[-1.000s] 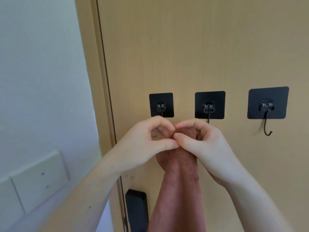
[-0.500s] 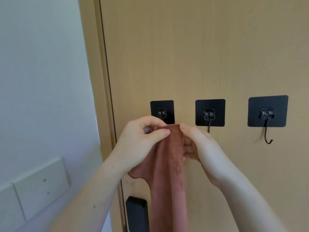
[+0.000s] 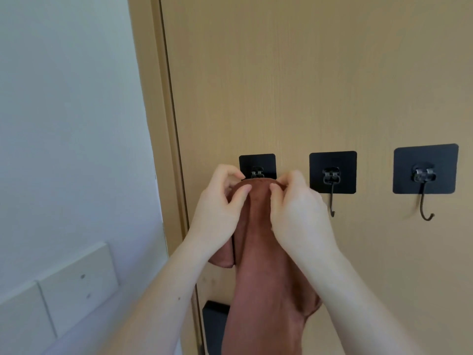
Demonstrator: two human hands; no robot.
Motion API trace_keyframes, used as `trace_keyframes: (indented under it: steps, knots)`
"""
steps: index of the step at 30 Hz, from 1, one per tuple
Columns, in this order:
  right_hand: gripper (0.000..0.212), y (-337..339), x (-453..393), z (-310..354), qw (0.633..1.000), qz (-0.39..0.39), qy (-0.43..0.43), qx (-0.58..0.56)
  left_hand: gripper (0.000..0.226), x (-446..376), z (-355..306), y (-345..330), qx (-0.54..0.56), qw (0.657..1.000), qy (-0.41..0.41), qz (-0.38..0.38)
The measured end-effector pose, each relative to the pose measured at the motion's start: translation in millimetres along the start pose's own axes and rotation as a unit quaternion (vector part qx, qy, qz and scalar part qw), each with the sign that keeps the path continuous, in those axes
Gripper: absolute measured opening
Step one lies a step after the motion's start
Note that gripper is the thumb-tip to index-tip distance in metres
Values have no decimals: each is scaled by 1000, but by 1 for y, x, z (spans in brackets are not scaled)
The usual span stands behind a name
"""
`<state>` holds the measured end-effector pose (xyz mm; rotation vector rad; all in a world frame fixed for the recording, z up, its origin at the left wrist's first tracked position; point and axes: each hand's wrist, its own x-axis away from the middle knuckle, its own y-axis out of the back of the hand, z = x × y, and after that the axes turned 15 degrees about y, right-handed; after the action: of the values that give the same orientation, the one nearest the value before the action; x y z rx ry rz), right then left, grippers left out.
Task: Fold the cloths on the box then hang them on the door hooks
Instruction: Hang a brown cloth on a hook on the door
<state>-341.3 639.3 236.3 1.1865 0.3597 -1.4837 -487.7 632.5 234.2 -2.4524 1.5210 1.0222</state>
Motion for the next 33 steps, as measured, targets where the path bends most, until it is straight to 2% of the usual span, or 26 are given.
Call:
trace_keyframes:
  steps: [5,14,17,19,24,27,30,33]
  knots:
    - [11,-6,6,-6,999,14,1,33,16,-5,17,-5,-129,989,-77,3]
    - [4,-15,15,-13,999,-17,0,28,24,0,26,-5,-170,982,-78,24]
    - [9,-21,21,-16,1000,-19,-4,15,23,1,20,-2,-269,954,-133,-28]
    - [11,-24,25,-16,1000,-12,-5,21,24,1,14,0,-304,941,-144,-18]
    - [4,-27,33,-17,1000,-2,-7,26,26,3,8,4,-227,968,-40,99]
    - [19,-25,39,-18,998,16,-1,67,25,6,10,5,-112,981,41,155]
    - [27,-25,45,-18,997,28,2,77,28,8,8,5,-37,976,94,191]
    - [32,-26,50,-21,998,57,-19,-8,31,7,4,10,1,965,136,224]
